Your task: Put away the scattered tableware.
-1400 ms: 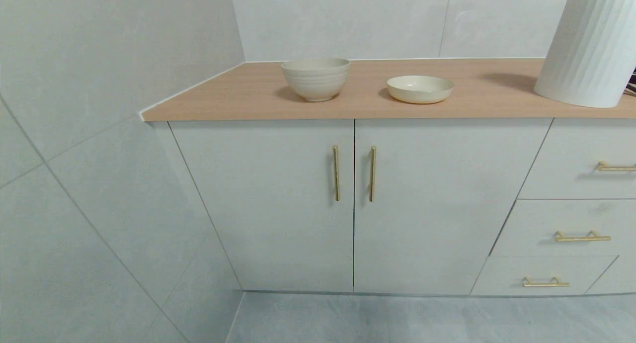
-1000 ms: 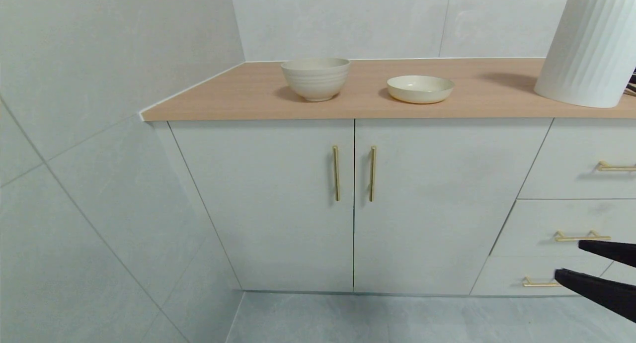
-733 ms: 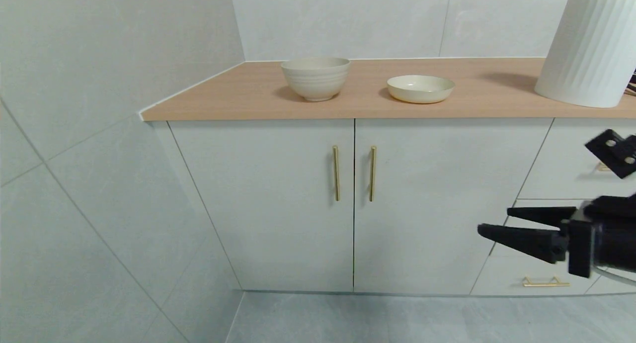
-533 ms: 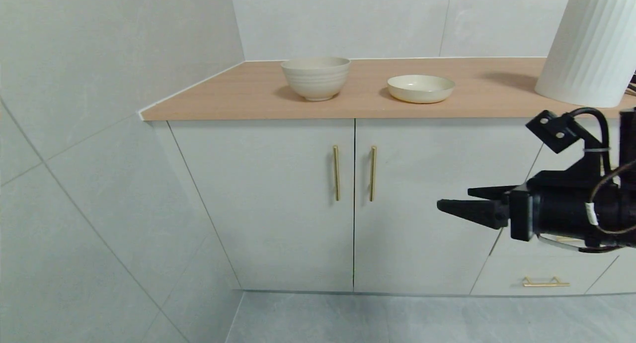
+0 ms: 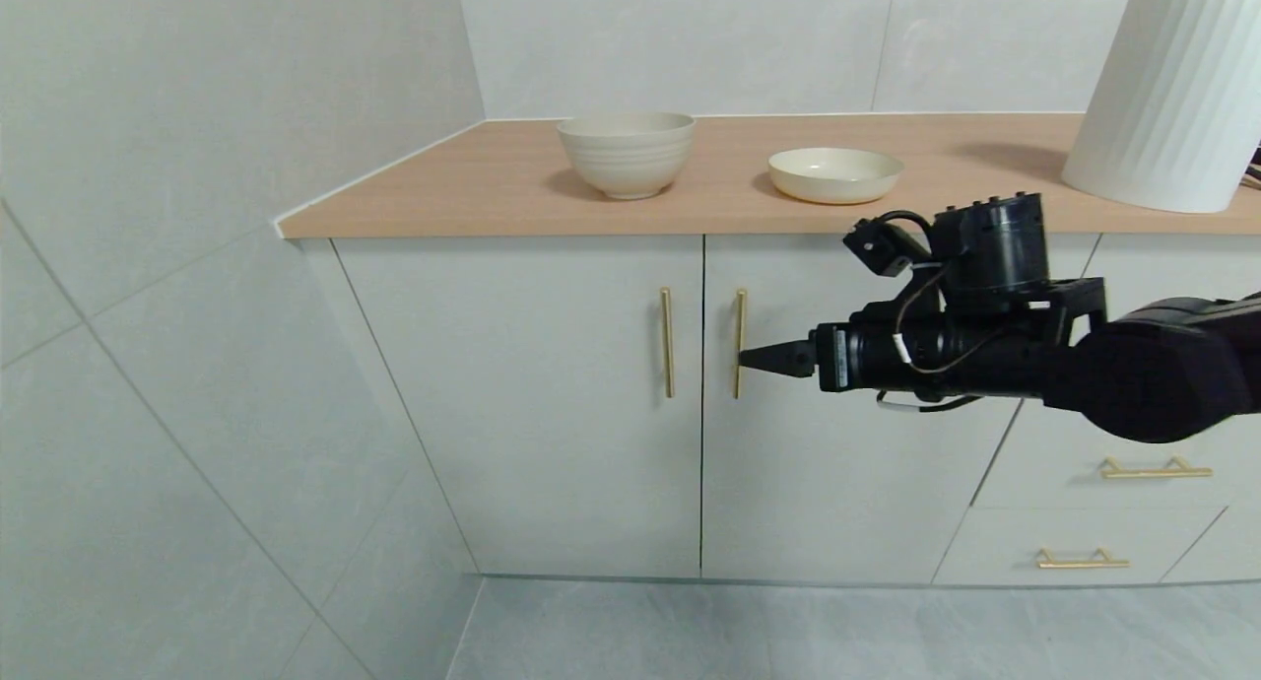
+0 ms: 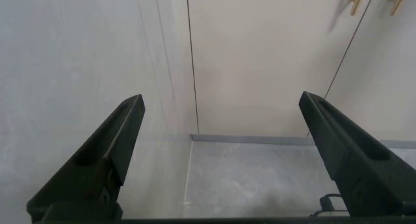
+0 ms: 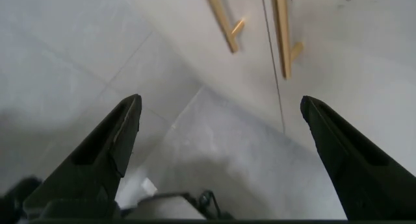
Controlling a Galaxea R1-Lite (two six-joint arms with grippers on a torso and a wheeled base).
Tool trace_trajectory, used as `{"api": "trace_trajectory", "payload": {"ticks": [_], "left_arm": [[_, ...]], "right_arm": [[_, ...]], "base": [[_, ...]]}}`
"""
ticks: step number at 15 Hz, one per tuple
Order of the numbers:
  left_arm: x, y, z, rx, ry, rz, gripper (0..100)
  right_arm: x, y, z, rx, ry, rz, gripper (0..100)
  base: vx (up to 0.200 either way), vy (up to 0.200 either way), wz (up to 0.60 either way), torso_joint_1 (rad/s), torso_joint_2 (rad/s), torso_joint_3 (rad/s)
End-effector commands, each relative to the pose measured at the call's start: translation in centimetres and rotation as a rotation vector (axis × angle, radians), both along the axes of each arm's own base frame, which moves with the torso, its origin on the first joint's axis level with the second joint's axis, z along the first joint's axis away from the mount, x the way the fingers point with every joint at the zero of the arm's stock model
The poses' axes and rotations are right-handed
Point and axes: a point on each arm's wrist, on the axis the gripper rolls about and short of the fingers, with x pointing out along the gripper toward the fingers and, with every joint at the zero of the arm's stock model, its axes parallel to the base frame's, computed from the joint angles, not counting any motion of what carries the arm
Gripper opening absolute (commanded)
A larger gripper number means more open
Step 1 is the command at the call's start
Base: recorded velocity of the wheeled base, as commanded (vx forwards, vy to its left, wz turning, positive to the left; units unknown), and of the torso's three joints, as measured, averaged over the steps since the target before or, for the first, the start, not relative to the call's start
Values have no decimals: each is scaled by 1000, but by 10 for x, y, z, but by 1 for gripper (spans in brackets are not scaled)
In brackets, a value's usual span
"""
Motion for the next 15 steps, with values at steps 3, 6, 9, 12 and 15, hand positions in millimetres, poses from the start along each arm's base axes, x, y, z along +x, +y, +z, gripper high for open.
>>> {"api": "trace_trajectory", "payload": {"ticks": [3,6,9,12,15], "left_arm": [[0,0,0,0,-1,1,100],[0,0,0,0,-1,1,100],[0,0,0,0,-1,1,100],[0,0,0,0,-1,1,100],[0,0,0,0,-1,1,100]], "right_arm": [[40,21,-48,23,19,-23,100],[53,27,-60,78,-54,-80,100],[50,34,-56,152,-28,-84,100],[54,41,-65,182,-35,-80,100],[57,43,-67,214,-43,-86,100]], "base": [[0,0,0,0,0,0],[0,0,0,0,0,0],[0,0,0,0,0,0],[0,0,0,0,0,0],[0,0,0,0,0,0]]}}
